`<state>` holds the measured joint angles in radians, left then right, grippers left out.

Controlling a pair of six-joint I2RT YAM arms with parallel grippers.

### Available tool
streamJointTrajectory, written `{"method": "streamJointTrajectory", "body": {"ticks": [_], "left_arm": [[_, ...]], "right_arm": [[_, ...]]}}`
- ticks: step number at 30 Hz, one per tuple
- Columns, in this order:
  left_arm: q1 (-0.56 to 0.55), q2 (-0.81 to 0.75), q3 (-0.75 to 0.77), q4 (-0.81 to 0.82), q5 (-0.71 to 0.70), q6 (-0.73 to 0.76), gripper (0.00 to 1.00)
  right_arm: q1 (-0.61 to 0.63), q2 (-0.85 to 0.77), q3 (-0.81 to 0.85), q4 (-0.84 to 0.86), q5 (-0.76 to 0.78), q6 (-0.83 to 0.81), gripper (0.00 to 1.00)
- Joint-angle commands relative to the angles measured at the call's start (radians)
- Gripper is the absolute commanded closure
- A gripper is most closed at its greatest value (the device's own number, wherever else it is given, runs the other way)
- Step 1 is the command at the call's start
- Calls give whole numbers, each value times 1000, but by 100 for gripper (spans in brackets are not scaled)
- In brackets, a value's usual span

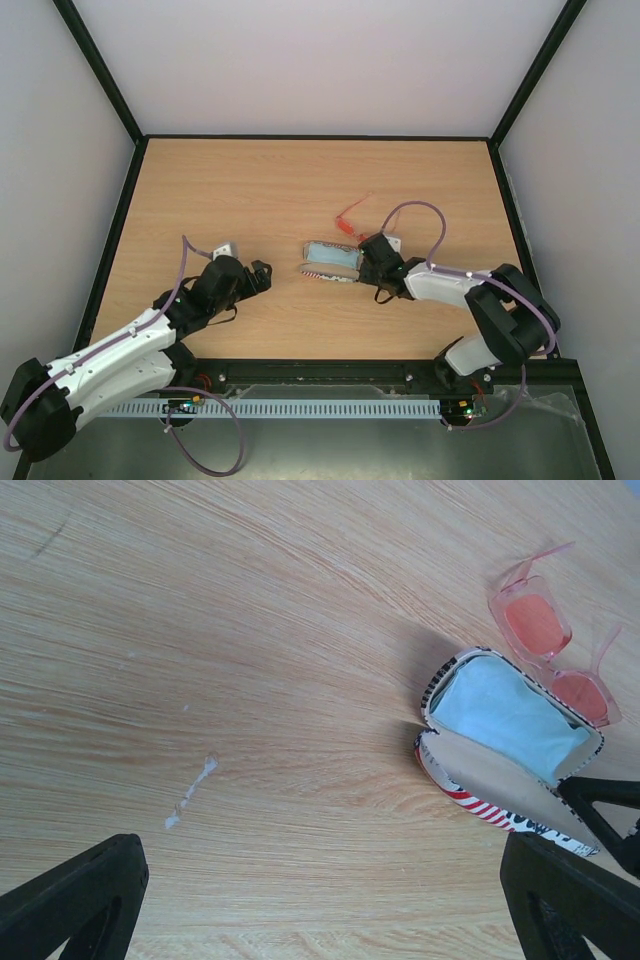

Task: Organize the sunglasses
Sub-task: Adjust the sunglasses case at the center of the board.

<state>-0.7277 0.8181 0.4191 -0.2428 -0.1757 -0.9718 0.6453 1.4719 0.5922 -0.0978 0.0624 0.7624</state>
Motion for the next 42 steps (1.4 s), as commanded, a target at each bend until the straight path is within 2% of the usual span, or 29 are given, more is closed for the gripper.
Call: {"method": "streamJointTrajectory", "body": {"ticks": [1,42], "left_arm": [[9,2,-13,27,5,7,1],[50,4,-28,30,21,25,1]], "right_arm": [[49,51,-11,-23,-23,53,72],[403,267,215,-20,-19,179,75]]}}
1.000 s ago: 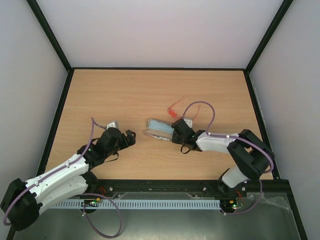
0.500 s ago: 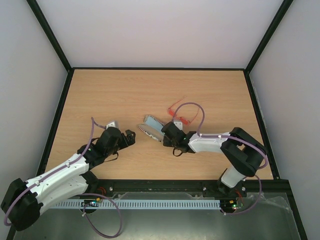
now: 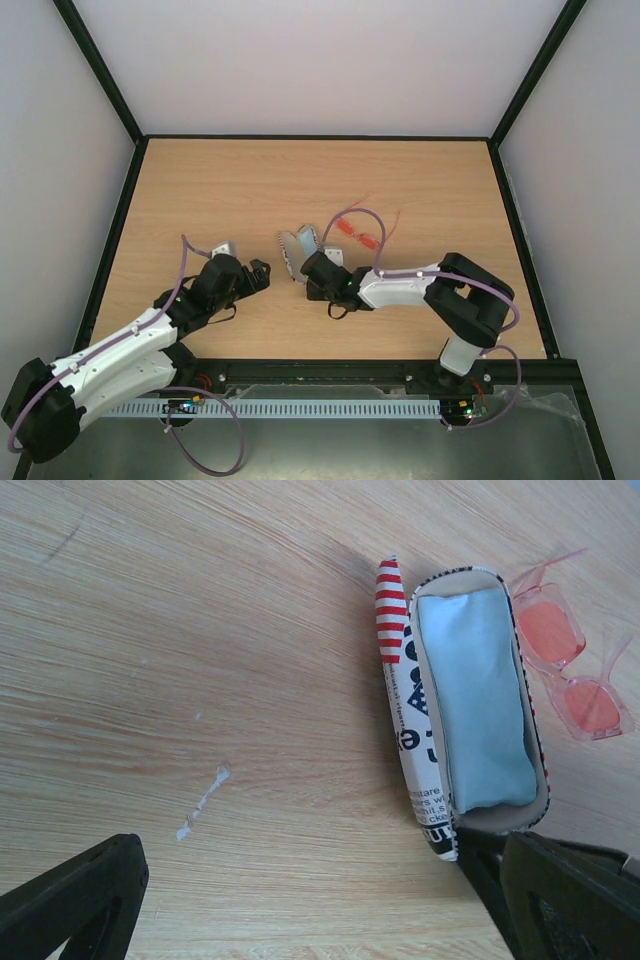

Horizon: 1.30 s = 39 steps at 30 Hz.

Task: Organize the sunglasses
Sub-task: Adjust the sunglasses case at the center of the board, then pick up the sunglasses from the center of the board.

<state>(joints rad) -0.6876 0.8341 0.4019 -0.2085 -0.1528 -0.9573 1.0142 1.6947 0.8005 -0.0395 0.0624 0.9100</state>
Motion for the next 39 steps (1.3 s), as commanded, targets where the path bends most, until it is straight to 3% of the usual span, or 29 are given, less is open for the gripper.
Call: {"method": "streamJointTrajectory", "body": {"ticks": [1,10,16,18,22,30,39], "left_arm": [[10,-13,-9,-6,-2,11,1],[13,-8,-10,1,5,14,1],[19,-10,-9,12,12,18,1],[23,-18,-9,20,20,20,1],[30,-25,-6,25,31,41,1],[61,-7,-3,30,75,67,1],[98,-30,-12,23,111,83,1]], "right_arm": [[40,40,6,-82,-19,35,75],[47,-209,-124,-146,-29,73,69],[23,-484,-168,-349,80,92,54],[-54,-558,-176,-417,105,58,51],[-324,-644,-175,-463,51,-78,43],[-630,-402,-39,-370,-62,-211,38],[-783,-89,179,-324,-126,-269,36]]}}
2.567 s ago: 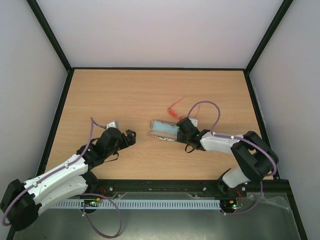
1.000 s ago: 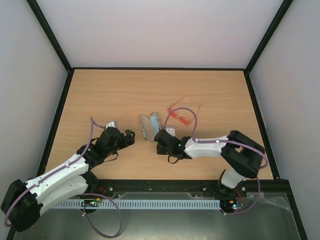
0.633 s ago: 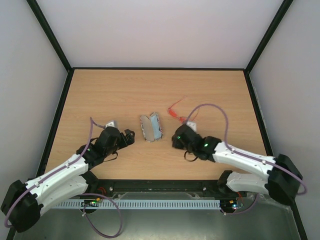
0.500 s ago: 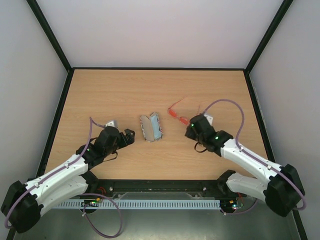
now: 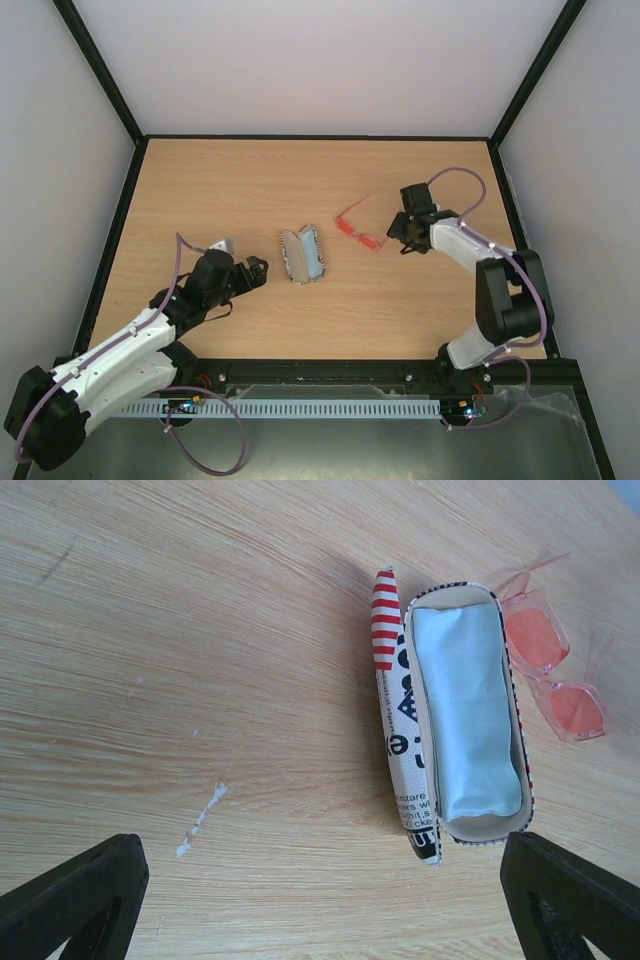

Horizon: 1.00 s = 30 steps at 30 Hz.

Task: Organize the sunglasses
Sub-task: Pick up the sunglasses from the center of the board.

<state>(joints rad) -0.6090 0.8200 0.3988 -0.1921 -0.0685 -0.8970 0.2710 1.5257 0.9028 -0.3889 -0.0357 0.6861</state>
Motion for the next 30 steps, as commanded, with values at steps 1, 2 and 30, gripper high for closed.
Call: {"method": "streamJointTrajectory", "body": {"ticks": [1,2,30], "left_arm": [[23,-18,-11,11,32,25,1],[28,-18,-14,13,35,26,1],[118,39,-54,94,126,58,1]], "right_arm": [[-48,110,101,23,-25,-46,36],[-51,137,124,17,-24,-46,36],[-27,293,156,35,-38,-69,56]]}}
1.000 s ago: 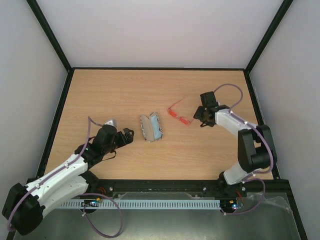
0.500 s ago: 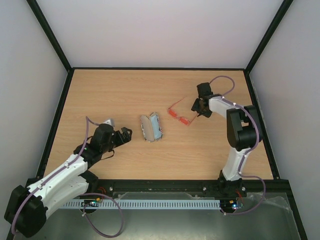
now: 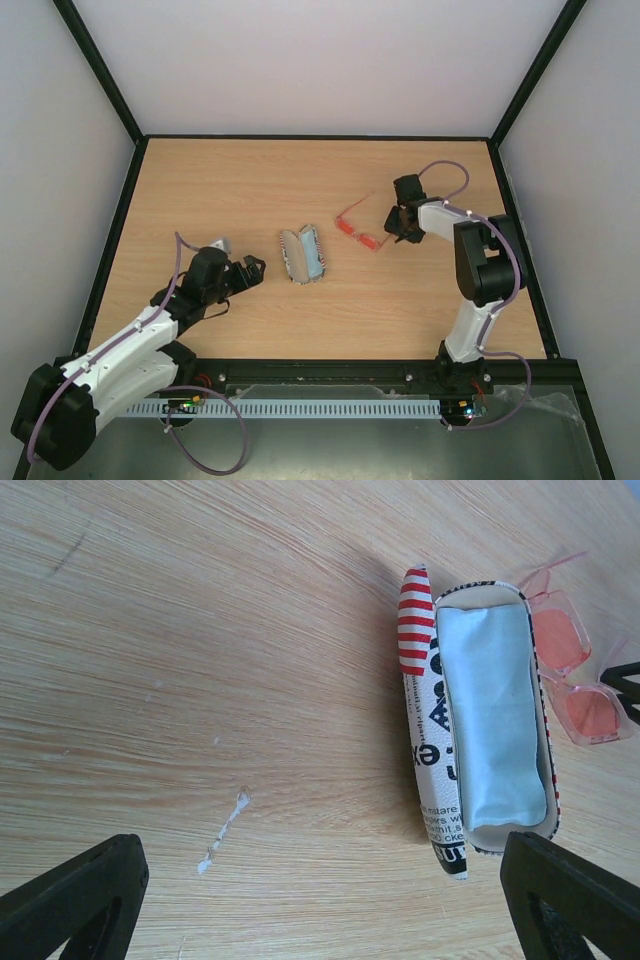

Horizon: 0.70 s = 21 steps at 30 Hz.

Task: Organize the sunglasses
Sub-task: Pick up the sunglasses from the center of the board.

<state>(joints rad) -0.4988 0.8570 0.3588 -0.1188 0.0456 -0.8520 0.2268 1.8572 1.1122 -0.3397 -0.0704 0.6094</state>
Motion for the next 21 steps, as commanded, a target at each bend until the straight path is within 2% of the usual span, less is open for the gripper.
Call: {"method": "streamJointTrajectory", "body": {"ticks": [1,8,16,21], "left_arm": [[8,2,-15,22,13,12,1],[8,-1,-18,21,14,11,1],[9,-8,-12,11,14,10,0],[9,-8,-7,8,21,11,1]], "right_arm": [[22,-44,-64,-12,-3,9,58],[46,-55,-77,-7,5,17,65],[49,-31,-83,9,12,18,97],[49,-63,-64,-6,66,5,99]]}}
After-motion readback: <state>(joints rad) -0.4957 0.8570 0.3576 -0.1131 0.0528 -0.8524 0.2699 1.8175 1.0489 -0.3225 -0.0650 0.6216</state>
